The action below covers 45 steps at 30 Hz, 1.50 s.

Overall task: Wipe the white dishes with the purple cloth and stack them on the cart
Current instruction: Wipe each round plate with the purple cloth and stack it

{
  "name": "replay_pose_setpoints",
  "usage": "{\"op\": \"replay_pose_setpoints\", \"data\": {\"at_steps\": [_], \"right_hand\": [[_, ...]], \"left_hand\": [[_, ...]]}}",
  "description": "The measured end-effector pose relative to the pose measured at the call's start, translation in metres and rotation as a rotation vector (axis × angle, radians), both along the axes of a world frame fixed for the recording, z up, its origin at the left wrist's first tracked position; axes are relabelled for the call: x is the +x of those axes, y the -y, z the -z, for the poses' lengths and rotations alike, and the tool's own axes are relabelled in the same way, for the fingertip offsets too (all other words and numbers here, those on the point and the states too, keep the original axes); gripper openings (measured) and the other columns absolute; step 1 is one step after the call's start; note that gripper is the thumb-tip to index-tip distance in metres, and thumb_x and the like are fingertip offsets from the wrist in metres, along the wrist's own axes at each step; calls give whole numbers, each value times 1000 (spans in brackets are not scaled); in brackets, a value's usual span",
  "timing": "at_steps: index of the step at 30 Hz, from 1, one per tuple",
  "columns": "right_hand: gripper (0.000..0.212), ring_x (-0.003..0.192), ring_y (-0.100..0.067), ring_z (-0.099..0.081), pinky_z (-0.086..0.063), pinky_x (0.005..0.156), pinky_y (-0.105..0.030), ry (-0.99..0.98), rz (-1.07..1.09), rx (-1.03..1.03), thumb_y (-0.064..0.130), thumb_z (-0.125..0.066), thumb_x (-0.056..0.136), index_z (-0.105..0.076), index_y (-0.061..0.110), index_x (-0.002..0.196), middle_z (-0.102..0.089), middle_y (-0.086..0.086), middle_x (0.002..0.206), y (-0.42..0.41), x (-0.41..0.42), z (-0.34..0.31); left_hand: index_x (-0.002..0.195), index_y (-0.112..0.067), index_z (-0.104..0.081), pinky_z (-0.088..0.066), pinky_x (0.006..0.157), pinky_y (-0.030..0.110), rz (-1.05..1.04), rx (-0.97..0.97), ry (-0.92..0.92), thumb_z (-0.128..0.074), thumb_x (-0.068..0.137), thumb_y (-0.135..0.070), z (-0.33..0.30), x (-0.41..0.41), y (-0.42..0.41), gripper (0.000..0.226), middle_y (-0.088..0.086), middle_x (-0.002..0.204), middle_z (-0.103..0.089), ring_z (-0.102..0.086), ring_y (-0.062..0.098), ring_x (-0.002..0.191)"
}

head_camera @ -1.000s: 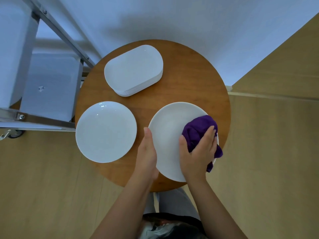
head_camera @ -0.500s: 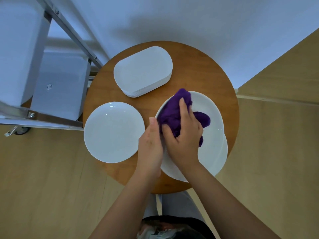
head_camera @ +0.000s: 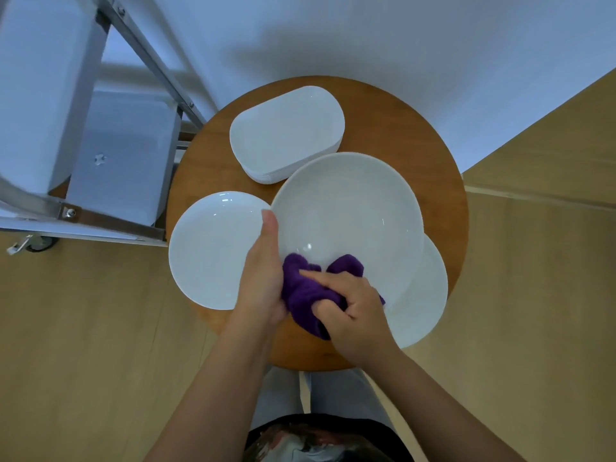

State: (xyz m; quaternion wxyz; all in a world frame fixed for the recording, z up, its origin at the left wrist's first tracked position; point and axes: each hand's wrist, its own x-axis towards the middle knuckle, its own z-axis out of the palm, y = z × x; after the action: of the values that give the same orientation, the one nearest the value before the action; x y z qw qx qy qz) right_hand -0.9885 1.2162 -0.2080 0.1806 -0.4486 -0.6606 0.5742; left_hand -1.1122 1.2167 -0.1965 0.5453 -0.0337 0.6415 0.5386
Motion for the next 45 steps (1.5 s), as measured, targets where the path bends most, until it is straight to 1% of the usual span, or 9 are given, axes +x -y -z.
{"op": "replay_pose_setpoints", "data": {"at_steps": [4,11,14,17,22,28,32,40,45], "right_hand": [[29,89,5,-59,-48,69,-11,-24,-139,-205,29,-52,69,-64,52,82,-65,28,84,-14,23,-4],[32,61,-14,-50,-41,58,-25,349,-477,-343,31,-47,58,-64,4,65,-58,-10,65,-63,59,-36],[32,57,-19,-56,-44,48,-18,264,-248,-345,29,-49,60,-66,5,73,-60,-12,66,-82,70,-62],[27,65,-6,-63,-49,52,-14,26,100,-145,25,-50,67,-72,30,82,-66,1,72,-81,60,-76],[69,120,15,-34,-32,99,-10,144,-361,-140,58,-50,76,-18,53,136,-33,33,133,-34,19,-58],[55,114,-26,-52,-43,95,-43,368,-316,652,47,-46,87,-51,19,134,-60,-8,124,-10,3,-38],[56,140,-29,-23,-18,110,-54,460,-440,713,45,-25,94,-37,19,142,-35,-7,149,3,-19,-18],[44,124,-29,-35,-31,104,-37,361,-86,937,32,-38,94,-36,12,133,-33,-14,135,-9,-43,-1],[34,122,-32,-45,-35,103,-37,260,6,980,23,-43,94,-42,10,125,-53,-21,130,-25,-49,-5]], "left_hand": [[108,-36,-61,-57,79,47,97,55,-65,-42,91,-57,-9,-10,-3,33,2,106,-70,-68,25,98],[72,-56,-65,-58,66,33,159,26,-137,-42,91,-58,-13,-9,0,30,-17,78,-71,-70,13,81],[82,-53,-63,-55,81,43,98,16,-151,-43,91,-58,-12,-16,0,22,-13,87,-69,-65,18,93],[77,-56,-61,-55,76,40,105,5,-140,-47,89,-59,-12,-19,-1,19,-16,82,-68,-64,16,89],[90,-37,-70,-60,65,40,69,18,113,-48,83,-66,-12,-17,4,37,-3,81,-75,-72,22,83],[103,-24,-68,-58,59,41,28,-35,295,-58,68,-71,-13,-22,12,59,8,91,-75,-73,26,79],[100,-32,-66,-58,54,33,108,-99,183,-59,58,-72,-12,-21,17,58,-2,80,-75,-72,13,73],[73,-52,-70,-56,56,23,138,36,122,-60,68,-58,-21,-15,29,13,-12,80,-74,-69,1,77],[82,-47,-71,-59,65,33,145,83,89,-62,61,-61,-26,-24,28,27,-6,88,-74,-71,12,86]]}}
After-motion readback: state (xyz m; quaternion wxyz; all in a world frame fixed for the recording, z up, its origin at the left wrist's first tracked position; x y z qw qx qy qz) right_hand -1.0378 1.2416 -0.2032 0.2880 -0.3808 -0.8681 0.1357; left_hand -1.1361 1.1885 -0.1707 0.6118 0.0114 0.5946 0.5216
